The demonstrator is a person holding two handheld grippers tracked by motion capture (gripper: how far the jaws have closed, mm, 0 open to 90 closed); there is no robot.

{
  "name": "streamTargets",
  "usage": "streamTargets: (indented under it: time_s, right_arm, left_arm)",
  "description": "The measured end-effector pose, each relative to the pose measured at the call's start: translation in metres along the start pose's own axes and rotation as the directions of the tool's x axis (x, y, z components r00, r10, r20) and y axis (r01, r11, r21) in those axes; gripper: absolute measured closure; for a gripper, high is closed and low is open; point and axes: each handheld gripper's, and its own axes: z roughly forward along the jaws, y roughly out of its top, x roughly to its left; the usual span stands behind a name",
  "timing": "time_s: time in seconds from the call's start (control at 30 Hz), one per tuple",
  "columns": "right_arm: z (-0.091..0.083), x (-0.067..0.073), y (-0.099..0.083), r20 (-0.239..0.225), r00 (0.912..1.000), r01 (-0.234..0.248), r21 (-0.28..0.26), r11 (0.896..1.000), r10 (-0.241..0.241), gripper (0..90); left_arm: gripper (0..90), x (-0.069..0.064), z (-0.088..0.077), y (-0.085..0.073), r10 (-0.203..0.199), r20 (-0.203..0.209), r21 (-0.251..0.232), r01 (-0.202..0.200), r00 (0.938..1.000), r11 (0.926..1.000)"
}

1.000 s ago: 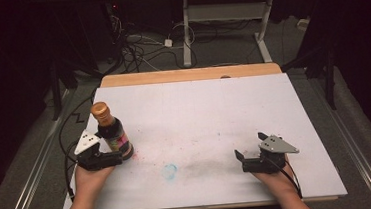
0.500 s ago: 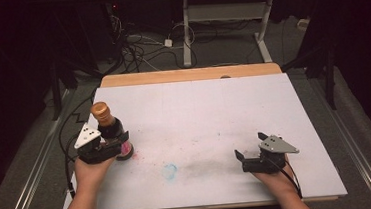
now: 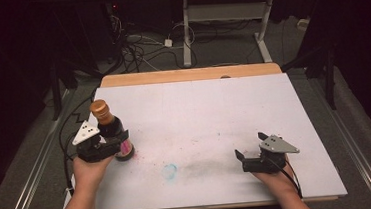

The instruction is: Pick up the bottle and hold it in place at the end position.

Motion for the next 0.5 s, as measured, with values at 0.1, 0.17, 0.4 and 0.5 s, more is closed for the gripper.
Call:
streamTargets:
  time_s: [0.1, 0.17, 0.4, 0.5]
  right_arm:
    - [0.0, 0.0, 0.0, 0.0, 1.0, 0.0, 0.0, 1.0, 0.0, 0.9]
    - [0.0, 0.0, 0.0, 0.0, 1.0, 0.0, 0.0, 1.0, 0.0, 0.9]
    - [0.0, 0.0, 0.0, 0.001, 1.0, -0.002, -0.002, 1.0, 0.002, 0.9]
    - [0.0, 0.0, 0.0, 0.0, 1.0, -0.003, -0.003, 1.0, 0.003, 0.9]
  left_arm:
    - [29.0, -0.005, 0.003, 0.003, 0.004, 0.008, -0.006, -0.004, 1.0, 1.0]
    - [29.0, -0.009, 0.005, 0.005, 0.004, 0.015, -0.007, -0.004, 0.9999, 1.0]
    - [29.0, -0.026, 0.022, 0.004, 0.036, 0.049, 0.008, -0.036, 0.9981, 0.9993]
    - [29.0, -0.032, 0.027, 0.003, 0.043, 0.063, 0.013, -0.044, 0.9971, 0.999]
